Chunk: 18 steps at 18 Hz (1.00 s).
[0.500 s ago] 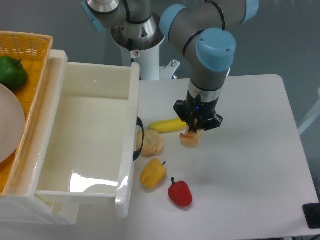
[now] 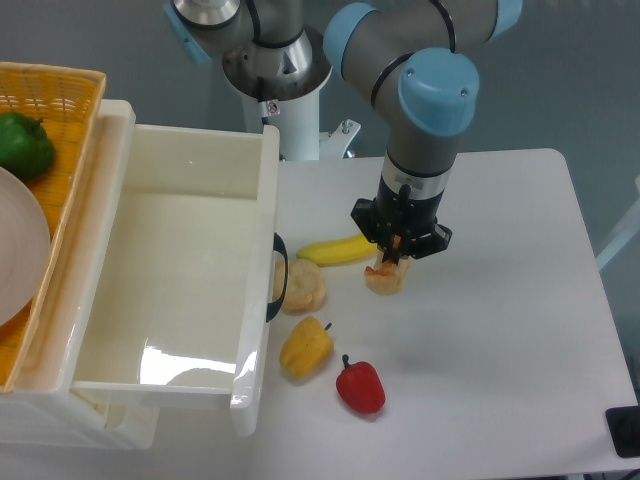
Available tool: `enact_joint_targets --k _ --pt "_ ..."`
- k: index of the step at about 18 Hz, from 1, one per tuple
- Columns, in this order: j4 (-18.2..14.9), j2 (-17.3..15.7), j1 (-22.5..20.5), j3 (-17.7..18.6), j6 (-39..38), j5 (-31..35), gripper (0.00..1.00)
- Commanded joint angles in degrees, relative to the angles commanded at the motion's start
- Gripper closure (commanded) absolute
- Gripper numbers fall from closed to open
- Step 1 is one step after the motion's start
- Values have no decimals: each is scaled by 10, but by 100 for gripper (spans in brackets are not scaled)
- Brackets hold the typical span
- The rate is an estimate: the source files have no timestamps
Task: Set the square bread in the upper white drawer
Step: 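Lower the gripper onto the square bread piece beside the banana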
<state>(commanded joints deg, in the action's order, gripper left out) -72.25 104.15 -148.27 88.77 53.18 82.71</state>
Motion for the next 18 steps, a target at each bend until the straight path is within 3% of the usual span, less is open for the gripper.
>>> enact_joint_targets --k 11,18 --pt "-2 0 -11 -16 -33 -2 100" --pt "-2 -18 -18 -21 -121 -39 100"
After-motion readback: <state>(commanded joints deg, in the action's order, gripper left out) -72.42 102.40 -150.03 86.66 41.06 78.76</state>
